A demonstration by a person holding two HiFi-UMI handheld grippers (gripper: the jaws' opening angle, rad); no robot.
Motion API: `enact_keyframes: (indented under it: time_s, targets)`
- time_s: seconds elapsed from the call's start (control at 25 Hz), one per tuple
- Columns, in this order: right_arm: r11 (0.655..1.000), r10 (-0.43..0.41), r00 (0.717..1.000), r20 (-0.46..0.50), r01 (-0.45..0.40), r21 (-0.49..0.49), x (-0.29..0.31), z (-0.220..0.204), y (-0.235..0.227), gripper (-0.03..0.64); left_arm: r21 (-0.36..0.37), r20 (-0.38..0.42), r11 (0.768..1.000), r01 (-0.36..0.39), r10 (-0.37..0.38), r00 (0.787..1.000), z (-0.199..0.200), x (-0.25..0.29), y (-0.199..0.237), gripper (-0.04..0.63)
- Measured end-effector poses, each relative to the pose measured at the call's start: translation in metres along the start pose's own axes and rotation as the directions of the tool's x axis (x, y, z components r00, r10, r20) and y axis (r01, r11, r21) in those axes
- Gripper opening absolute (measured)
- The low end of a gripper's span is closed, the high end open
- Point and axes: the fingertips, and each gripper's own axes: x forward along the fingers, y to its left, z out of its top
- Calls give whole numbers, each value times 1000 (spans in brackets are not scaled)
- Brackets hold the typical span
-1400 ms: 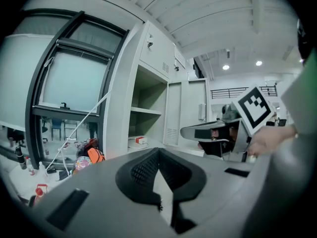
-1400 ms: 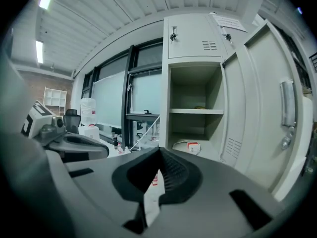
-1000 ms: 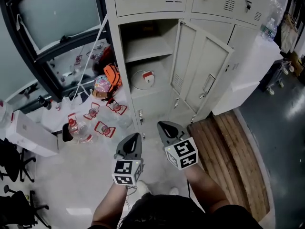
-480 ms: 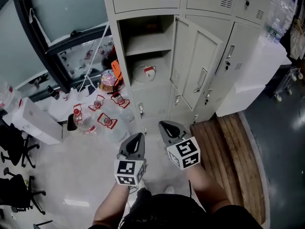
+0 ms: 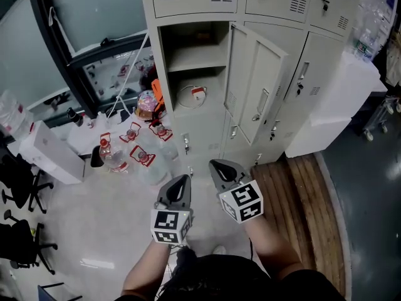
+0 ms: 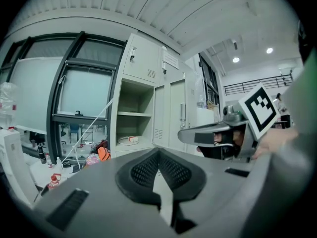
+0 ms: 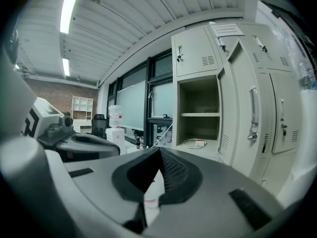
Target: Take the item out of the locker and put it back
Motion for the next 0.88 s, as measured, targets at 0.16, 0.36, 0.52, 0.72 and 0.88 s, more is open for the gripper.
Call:
enact_keyframes:
  time_s: [0.16,0.36,0.52,0.72,0.88]
  targets:
    - [1000,2,1000,1,-2,0,-6,-1,-3,0,1,0,1000,2,-2,1000,2,0,-8,3]
    - [1000,2,1000,3,-2,2,-11,-3,-7,0,5,-8,1000,5,-5,1000,2,2,-15,3]
    - [1000,5,1000,4,-5,6,-15,-5,-8,0,9,-2,1000,7,-7,1000,3,3,-20,3]
    - [1000,2,1000,6,-2,12,-14,-5,-11,0,14,-5,1000,9,-9,1000,2,5,-21,3]
    - [1000,4,1000,9,-4,16,-12,-6,-12,0,15,-16,1000,10,-9,1000,-2,6,-21,3]
